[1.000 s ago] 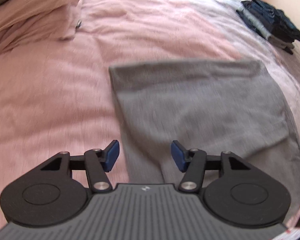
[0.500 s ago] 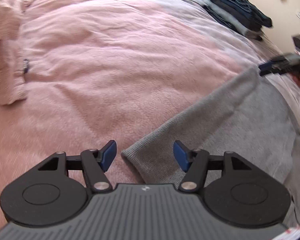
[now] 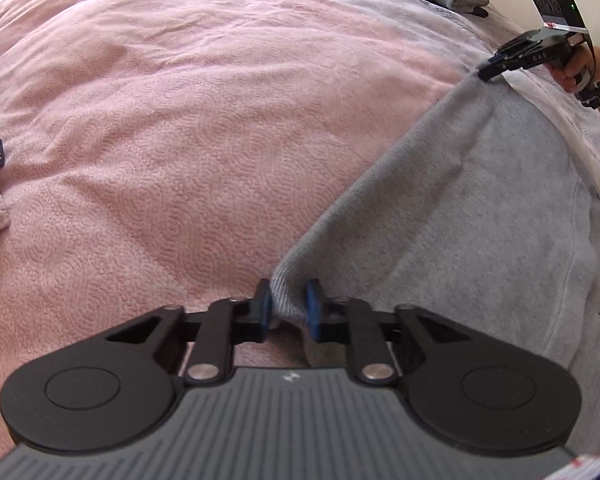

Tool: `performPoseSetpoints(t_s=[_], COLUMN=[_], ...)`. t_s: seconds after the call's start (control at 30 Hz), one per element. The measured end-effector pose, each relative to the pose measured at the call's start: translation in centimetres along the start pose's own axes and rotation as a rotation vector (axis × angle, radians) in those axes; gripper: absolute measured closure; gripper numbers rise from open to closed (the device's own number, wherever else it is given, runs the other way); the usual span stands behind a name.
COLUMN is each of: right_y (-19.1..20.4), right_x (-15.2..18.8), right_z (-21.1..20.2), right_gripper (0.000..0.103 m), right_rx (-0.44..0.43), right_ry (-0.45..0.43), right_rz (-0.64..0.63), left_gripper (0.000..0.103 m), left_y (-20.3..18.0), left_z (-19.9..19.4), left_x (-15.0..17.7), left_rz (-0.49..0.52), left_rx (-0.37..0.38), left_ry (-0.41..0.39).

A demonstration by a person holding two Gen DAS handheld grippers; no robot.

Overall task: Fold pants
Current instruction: 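Grasp the sweatshirt's side edge with both grippers and lift it, then fold the lifted edge over the sweatshirt and open both grippers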

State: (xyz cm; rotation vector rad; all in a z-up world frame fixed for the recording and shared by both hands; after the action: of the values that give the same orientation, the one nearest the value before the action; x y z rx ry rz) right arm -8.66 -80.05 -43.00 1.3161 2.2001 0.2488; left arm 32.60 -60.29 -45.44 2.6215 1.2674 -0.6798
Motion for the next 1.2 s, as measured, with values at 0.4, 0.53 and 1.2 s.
performPoseSetpoints(t_s=[0.4, 0.53, 1.2], right_y=[6.2, 9.3, 8.3], right_x=[5.4, 10.6, 42.6], right_z=[-12.3, -18.5, -19.4], right_gripper=[0.1, 0.1, 0.061], right_rx=[-0.092, -0.107, 0.168], right_ry=[-0.337, -0.414, 0.072], right_rz=[-0.121, -0.181, 0.075], left_gripper=[0.097, 0.097, 0.069], left_y=[-9.6, -16.7, -39.3], left_z=[-13.0, -18.6, -16.2], left_x=[0.8, 3.0, 22.1], left_rz=[0.014, -0.029, -0.764], left_rx=[-0.249, -0.312, -0.178], left_ry=[-0.18, -0.252, -0.138])
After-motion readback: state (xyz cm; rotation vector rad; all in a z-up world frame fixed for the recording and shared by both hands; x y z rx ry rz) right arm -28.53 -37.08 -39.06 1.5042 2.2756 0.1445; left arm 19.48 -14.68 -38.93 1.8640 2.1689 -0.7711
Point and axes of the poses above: each gripper's, at about its wrist camera, not at the fingertips, and z roughly the way its jaws point, y to its left, x to its underside, the point moved 3 cm from there along z, roughly the way its jaws point, and after that the axes turned 14 degrees about z, right-handed, at the moved point
